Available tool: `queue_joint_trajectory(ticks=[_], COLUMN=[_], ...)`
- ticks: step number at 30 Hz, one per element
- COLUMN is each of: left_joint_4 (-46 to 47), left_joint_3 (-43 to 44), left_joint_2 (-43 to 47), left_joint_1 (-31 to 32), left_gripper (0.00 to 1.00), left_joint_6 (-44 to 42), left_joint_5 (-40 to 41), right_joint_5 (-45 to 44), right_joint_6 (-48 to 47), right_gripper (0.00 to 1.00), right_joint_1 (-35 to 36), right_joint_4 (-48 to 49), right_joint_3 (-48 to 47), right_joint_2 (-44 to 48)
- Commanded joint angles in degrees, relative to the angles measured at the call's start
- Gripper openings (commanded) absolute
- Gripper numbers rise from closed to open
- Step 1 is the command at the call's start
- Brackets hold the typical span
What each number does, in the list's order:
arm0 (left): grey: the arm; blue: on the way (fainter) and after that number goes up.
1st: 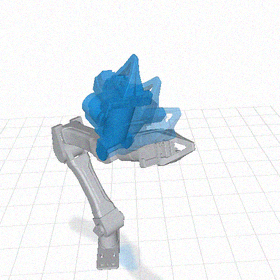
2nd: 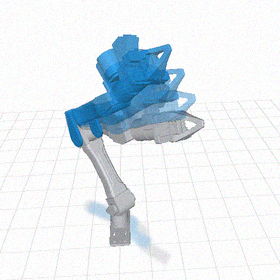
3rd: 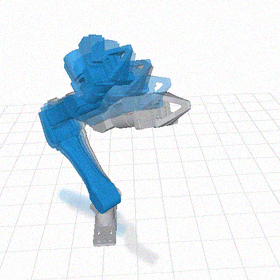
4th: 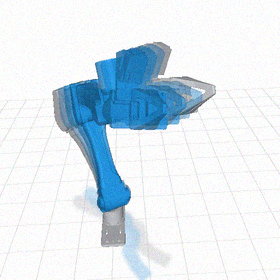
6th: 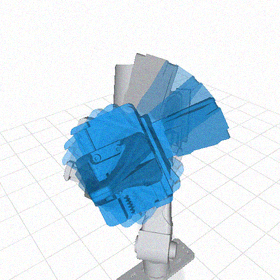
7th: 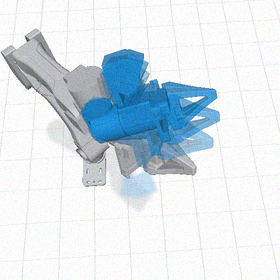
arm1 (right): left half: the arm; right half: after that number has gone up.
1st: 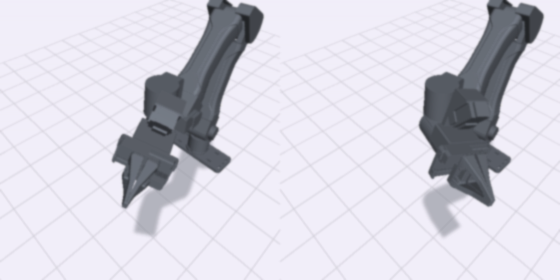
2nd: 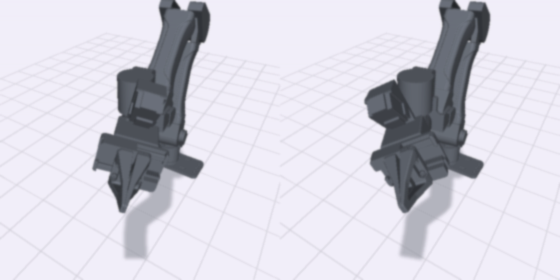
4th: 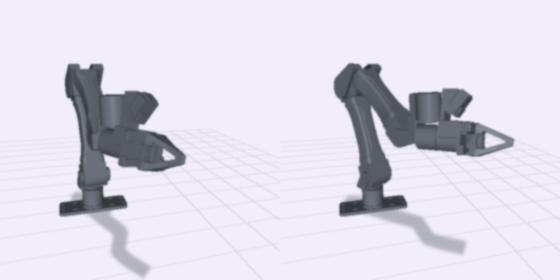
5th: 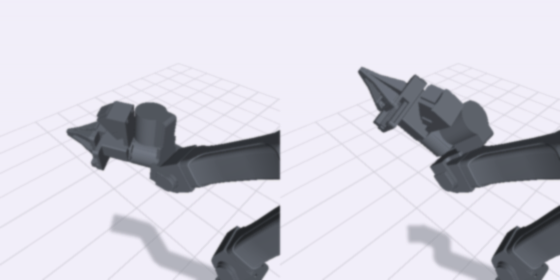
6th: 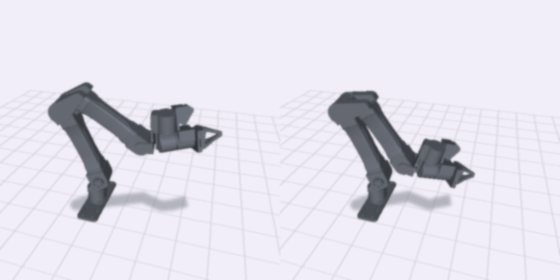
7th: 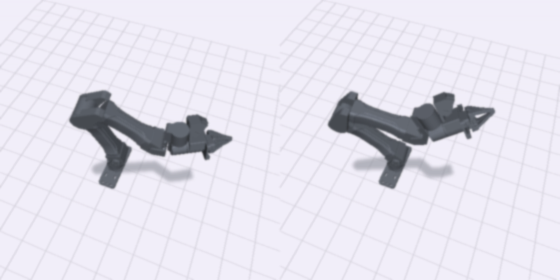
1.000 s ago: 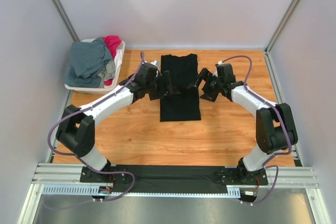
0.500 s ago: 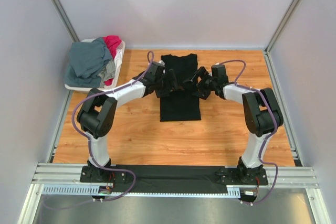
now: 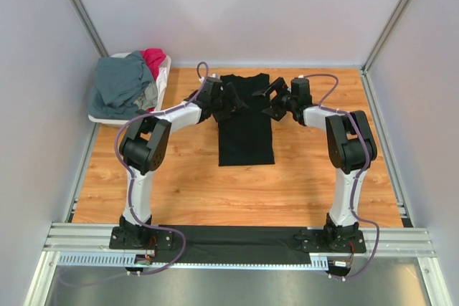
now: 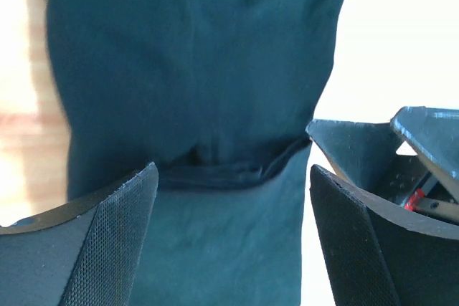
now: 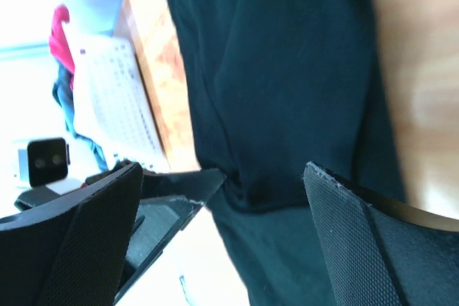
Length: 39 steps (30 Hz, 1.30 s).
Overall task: Fold and stack the t-shirts
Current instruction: Fold the tshirt
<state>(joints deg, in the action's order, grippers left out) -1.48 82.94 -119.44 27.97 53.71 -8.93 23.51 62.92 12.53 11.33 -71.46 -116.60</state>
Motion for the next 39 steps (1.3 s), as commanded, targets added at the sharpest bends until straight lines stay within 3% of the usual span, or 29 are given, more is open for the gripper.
queue_joint_trajectory(ticks=[1,7,11,15,18,23,28,34,39], left_joint_4=[3.77,-1.86,-7.30,-14.94,-15.84,-17.07,-11.02,-4.50,-1.78], left_joint_3=[5.29,11.54,14.88,13.66,6.47,-9.44,-27.63,-36.26,-37.58], left_joint_2=[-1.67,0.68,6.29,14.83,23.96,36.72,45.24,43.95,39.47], left_joint_1=[-0.80,-1.77,-2.21,-2.21,-2.13,-0.20,7.09,10.09,10.09], left_gripper=[0.92,0.92,0.93,0.95,0.94,0.93,0.90,0.82,0.77], left_joint_6=[0.43,-10.54,-19.77,-25.58,-26.64,-22.79,-14.80,-9.86,-8.54], left_joint_5=[0.49,0.93,2.33,5.75,5.34,2.51,6.91,7.35,7.26], right_joint_5=[-0.31,1.37,-3.63,-11.54,-12.61,-9.19,-4.53,-1.98,-0.75], right_joint_6=[1.95,-7.26,-20.35,-31.35,-35.49,-34.62,-33.47,-31.63,-32.24], right_gripper=[0.95,0.94,1.00,1.00,1.00,1.00,0.88,0.75,0.66], right_joint_1=[-1.89,-3.39,-3.57,-3.57,-3.83,-3.75,-3.66,-3.48,-3.13], right_joint_4=[5.02,1.43,-13.47,-22.14,-23.98,-29.24,-27.51,-20.59,-17.75], right_joint_3=[-3.50,-7.27,-11.32,-10.11,-4.94,4.91,20.55,33.64,35.08], right_joint_2=[-2.58,2.14,8.65,17.09,24.56,35.55,42.50,47.16,45.24])
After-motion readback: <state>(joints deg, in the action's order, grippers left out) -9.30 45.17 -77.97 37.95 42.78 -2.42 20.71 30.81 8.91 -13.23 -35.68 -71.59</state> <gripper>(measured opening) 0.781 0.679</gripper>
